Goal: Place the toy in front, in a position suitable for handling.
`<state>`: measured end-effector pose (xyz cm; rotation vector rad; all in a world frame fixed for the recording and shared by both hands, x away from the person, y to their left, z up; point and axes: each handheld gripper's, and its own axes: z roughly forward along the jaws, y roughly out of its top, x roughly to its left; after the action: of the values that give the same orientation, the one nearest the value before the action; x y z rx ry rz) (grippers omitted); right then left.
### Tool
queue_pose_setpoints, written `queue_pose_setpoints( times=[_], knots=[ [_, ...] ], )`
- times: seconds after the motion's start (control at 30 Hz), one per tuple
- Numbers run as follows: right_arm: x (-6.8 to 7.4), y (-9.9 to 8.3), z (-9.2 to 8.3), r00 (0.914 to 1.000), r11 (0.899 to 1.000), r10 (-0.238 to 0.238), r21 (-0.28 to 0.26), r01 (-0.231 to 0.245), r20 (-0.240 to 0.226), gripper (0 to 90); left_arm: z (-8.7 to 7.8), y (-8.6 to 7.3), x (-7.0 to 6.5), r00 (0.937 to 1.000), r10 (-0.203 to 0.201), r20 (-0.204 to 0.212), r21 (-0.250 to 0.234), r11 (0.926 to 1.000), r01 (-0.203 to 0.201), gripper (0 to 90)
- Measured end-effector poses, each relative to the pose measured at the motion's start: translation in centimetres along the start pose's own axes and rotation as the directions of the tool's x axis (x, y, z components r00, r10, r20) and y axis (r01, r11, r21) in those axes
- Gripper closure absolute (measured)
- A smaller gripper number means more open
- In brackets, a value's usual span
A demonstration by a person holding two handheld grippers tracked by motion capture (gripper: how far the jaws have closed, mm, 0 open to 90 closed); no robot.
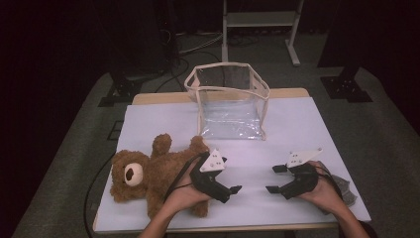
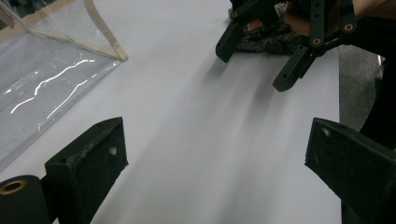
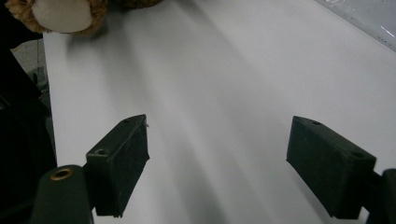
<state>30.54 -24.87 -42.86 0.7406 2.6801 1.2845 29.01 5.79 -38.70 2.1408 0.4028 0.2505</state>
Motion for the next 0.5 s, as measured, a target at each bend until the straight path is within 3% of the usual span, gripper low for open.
queue_pose_setpoints(
  times=[0.27,0.5],
  knots=[
    [-0.32,-0.15,-0.12,1.0000,1.000,0.008,-0.003,-0.008,-0.001,19.3,-0.01,-0.02,0.12,1.0000,-0.006,0.004,0.002,1.0000,0.006,4.7],
    [-0.05,-0.04,0.20,1.0000,1.000,-0.002,0.010,0.002,-0.005,19.3,-0.42,0.02,0.05,0.9998,0.016,0.014,0.008,0.9998,-0.016,5.1]
  ],
)
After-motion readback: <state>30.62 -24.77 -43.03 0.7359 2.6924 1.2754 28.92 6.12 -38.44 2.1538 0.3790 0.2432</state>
